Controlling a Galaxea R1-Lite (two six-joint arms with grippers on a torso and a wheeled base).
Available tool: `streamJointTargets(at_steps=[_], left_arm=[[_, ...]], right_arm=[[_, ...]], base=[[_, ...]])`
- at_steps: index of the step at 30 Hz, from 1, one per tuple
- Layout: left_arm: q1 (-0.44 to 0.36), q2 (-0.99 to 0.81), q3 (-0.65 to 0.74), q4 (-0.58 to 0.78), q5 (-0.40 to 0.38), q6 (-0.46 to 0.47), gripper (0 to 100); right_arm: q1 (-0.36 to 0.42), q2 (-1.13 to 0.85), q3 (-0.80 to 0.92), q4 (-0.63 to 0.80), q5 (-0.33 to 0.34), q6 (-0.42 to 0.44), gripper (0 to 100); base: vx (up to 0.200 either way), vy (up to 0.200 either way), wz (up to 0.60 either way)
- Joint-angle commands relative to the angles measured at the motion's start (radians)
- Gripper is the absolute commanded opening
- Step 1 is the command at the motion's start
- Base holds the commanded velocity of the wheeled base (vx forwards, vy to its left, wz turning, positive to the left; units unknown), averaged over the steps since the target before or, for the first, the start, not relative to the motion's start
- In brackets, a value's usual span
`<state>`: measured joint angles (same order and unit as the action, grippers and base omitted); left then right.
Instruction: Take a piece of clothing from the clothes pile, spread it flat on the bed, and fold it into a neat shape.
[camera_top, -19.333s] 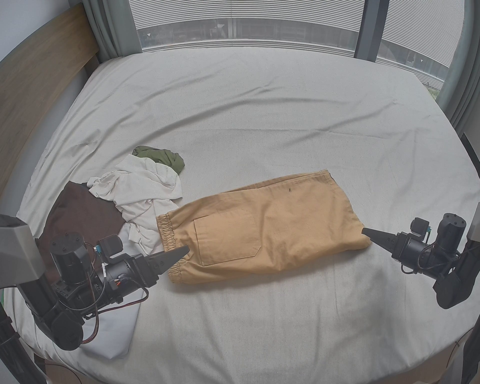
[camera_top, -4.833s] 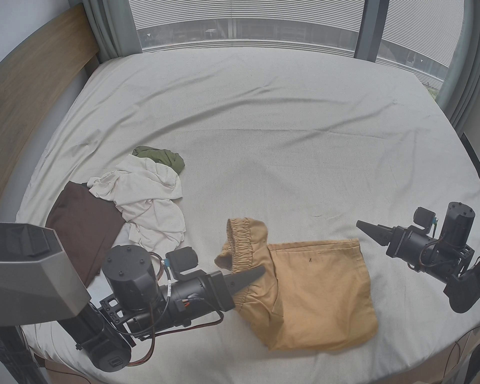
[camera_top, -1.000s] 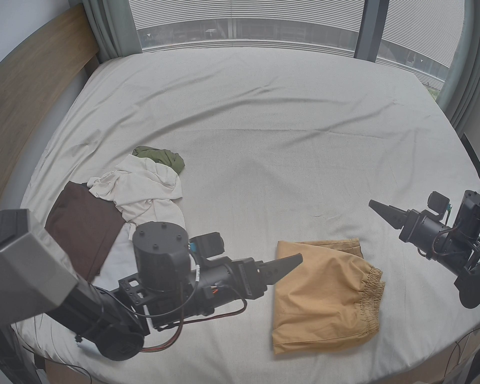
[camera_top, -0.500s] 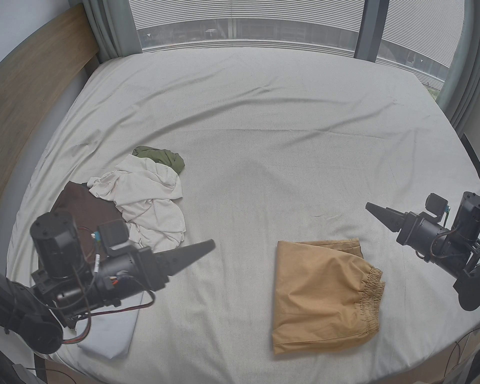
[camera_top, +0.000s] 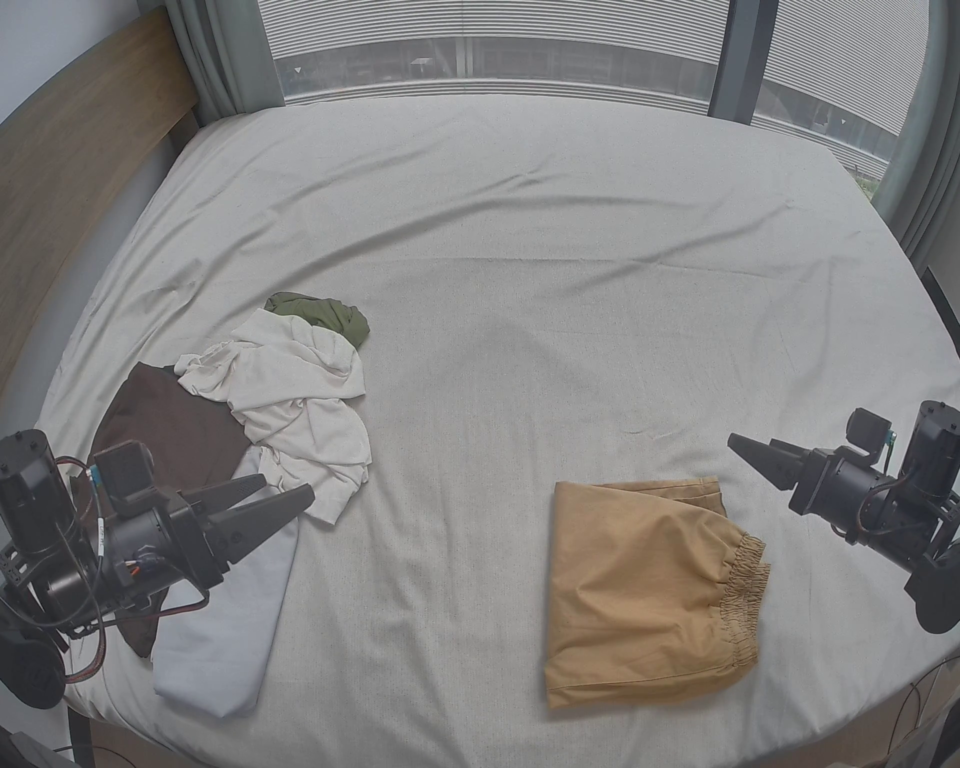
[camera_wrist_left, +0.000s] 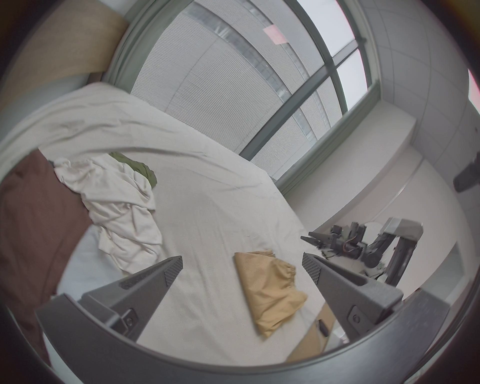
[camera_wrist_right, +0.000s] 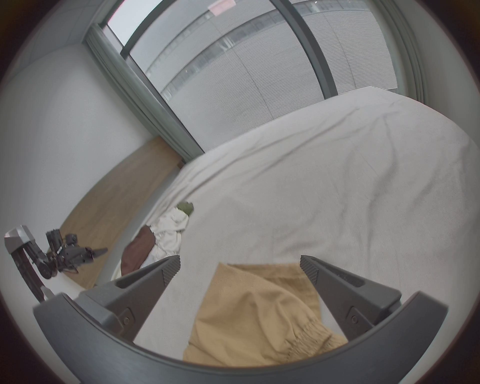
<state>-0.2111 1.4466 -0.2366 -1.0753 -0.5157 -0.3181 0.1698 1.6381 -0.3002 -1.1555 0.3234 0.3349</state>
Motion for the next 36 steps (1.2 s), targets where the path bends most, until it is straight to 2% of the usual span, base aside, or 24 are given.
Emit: streamJointTargets(at_steps=[1,5,7,10,16,25,34,36], left_arm=[[0.044,0.000,0.042,0.006,0.000,0.085,100],[0.082,0.035,0.077,0.002,0.000,0.208,100],[0.110,0.072,0.097,-0.006,0.000,0.318,100],[0.122,0.089,0.115,-0.008,-0.003,0.389,100],[0.122,0.094,0.138,-0.023,-0.003,0.404,100],[0.124,0.135,0.163,-0.026,-0.003,0.452,100],[0.127,0.135,0.191,-0.026,-0.004,0.456,100],[0.124,0.135,0.192,-0.026,-0.004,0.455,100]], right_arm=[[-0.016,-0.011,0.016,0.077,0.000,-0.057,100],[-0.023,-0.023,0.021,0.119,0.003,-0.093,100],[-0.023,-0.023,0.035,0.126,0.003,-0.108,100],[-0.046,-0.020,0.049,0.132,0.003,-0.134,100],[-0.090,-0.012,0.090,0.134,0.003,-0.203,100],[-0.116,0.072,0.182,0.140,0.013,-0.300,100],[-0.139,0.124,0.228,0.140,0.016,-0.326,100],[-0.164,0.161,0.240,0.140,0.016,-0.350,100]], base=[[0.000,0.000,0.00],[0.000,0.000,0.00],[0.000,0.000,0.00],[0.000,0.000,0.00],[0.000,0.000,0.00],[0.000,0.000,0.00],[0.000,0.000,0.00],[0.000,0.000,0.00]])
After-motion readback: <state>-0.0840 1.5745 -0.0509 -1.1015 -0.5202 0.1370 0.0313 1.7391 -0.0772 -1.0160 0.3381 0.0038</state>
